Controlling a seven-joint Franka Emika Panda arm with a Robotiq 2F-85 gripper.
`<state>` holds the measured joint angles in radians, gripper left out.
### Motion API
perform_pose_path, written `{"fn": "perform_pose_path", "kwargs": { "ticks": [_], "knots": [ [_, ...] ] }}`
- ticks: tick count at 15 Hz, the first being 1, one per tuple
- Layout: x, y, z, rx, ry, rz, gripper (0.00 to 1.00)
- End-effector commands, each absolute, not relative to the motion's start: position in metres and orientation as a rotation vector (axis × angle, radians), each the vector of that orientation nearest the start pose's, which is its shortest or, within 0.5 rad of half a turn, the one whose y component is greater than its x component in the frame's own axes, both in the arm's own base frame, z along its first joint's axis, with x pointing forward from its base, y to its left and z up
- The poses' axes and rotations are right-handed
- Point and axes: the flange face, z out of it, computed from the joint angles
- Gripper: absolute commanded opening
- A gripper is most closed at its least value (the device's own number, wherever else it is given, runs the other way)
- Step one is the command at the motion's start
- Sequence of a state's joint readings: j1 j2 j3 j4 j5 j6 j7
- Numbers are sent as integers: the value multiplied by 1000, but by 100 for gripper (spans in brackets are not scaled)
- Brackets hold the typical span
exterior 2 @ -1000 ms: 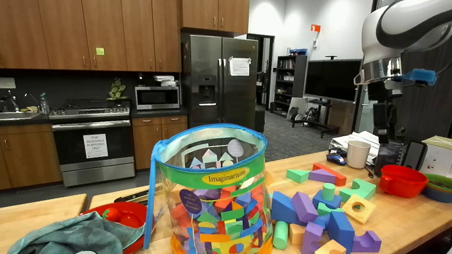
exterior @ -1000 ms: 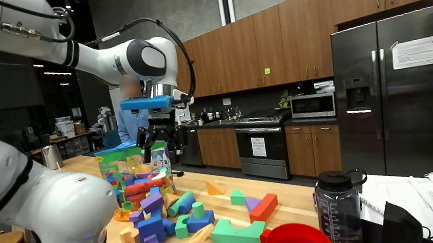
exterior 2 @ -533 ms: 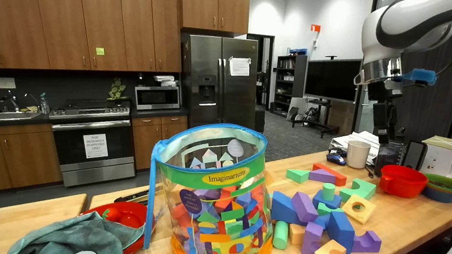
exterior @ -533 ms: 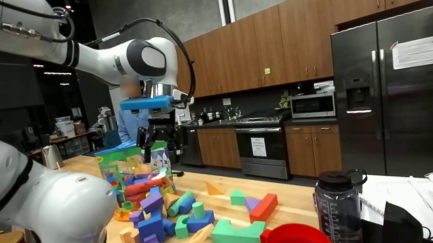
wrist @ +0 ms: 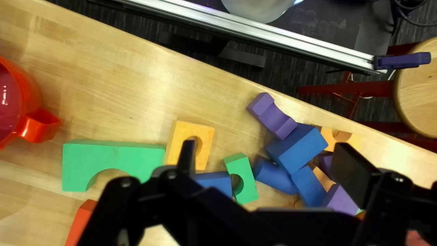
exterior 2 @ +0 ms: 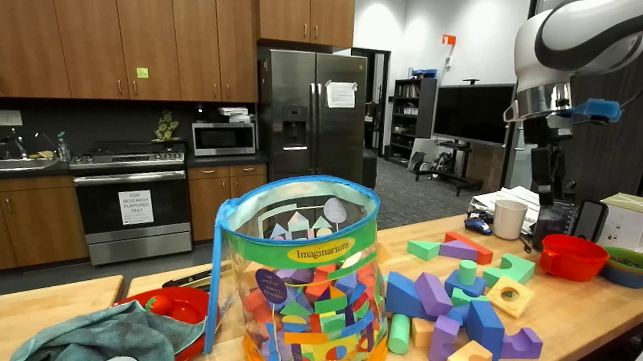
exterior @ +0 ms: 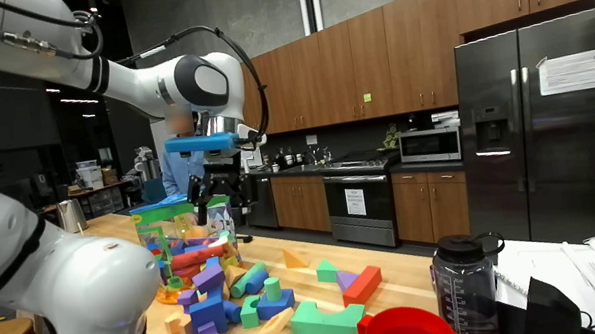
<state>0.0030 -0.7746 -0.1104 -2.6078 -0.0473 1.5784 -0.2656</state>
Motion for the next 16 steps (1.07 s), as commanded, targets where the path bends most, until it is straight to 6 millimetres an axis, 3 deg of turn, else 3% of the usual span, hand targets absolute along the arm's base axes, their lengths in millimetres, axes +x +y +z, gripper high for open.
{"fn": "perform_pose_path", "kwargs": {
  "ticks": [1, 9, 16],
  "knots": [
    [286, -40, 468, -3045, -294, 389, 100],
    [305, -24, 467, -3278, -507, 478, 100],
    [340, 18, 473, -3305, -712, 215, 100]
  ]
}}
